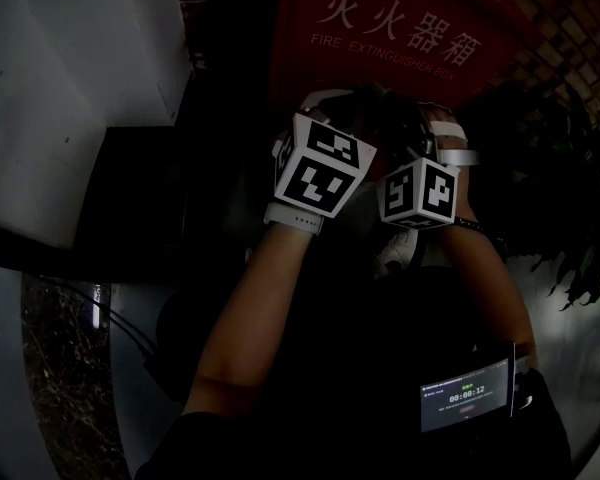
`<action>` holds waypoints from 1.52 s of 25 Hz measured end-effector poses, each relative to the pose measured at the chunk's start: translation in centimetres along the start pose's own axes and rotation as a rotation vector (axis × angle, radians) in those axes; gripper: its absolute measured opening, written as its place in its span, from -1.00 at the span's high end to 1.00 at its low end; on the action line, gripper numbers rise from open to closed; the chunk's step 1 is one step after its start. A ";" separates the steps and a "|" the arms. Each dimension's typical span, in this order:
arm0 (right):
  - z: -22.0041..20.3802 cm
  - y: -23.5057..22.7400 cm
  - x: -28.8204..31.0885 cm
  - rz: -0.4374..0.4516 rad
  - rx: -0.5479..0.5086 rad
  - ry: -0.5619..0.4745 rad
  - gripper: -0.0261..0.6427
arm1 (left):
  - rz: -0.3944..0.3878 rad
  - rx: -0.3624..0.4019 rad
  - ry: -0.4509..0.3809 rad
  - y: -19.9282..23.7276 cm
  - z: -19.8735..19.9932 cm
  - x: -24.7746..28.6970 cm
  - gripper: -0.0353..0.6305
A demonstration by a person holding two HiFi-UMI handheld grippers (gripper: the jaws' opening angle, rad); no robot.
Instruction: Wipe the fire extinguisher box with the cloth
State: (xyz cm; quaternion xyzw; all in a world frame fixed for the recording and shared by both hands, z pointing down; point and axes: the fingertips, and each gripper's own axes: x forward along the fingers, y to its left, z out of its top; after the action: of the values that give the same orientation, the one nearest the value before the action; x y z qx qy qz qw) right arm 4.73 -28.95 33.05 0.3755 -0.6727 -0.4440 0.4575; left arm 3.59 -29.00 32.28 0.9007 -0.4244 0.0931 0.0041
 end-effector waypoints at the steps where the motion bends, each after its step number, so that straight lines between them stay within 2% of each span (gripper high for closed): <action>1: 0.4 -2.1 -0.5 -0.033 -0.017 -0.003 0.82 | 0.014 0.002 -0.037 0.2 1.4 -0.6 0.88; 4: 1.1 -8.3 -1.6 -0.131 -0.075 -0.004 0.82 | 0.028 0.004 -0.107 0.3 3.6 -1.7 0.88; 8: 1.5 -14.8 -2.2 -0.233 -0.121 0.013 0.82 | 0.032 -0.001 -0.107 0.1 3.6 -1.9 0.88; 11: 1.7 -17.4 -2.3 -0.270 -0.143 0.023 0.82 | 0.026 0.000 -0.099 0.0 3.3 -1.8 0.88; 14: 1.8 -17.8 -2.2 -0.286 -0.172 0.027 0.82 | 0.026 -0.005 -0.104 0.1 3.3 -1.7 0.88; 17: 1.5 -16.5 -1.8 -0.274 -0.176 0.030 0.82 | 0.027 -0.005 -0.097 0.2 2.7 -1.3 0.88; 32: -1.5 -2.8 2.1 -0.021 -0.139 0.043 0.82 | 0.023 -0.007 0.042 0.1 -4.1 1.9 0.88; 38: -2.9 2.3 3.7 0.065 -0.140 0.058 0.82 | 0.002 -0.073 0.099 0.1 -7.2 3.3 0.88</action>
State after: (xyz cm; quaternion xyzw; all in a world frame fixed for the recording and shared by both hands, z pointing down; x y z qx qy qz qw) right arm 6.15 -32.31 36.77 0.3332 -0.6384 -0.4636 0.5162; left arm 4.38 -30.92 39.90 0.8937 -0.4279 0.1221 0.0577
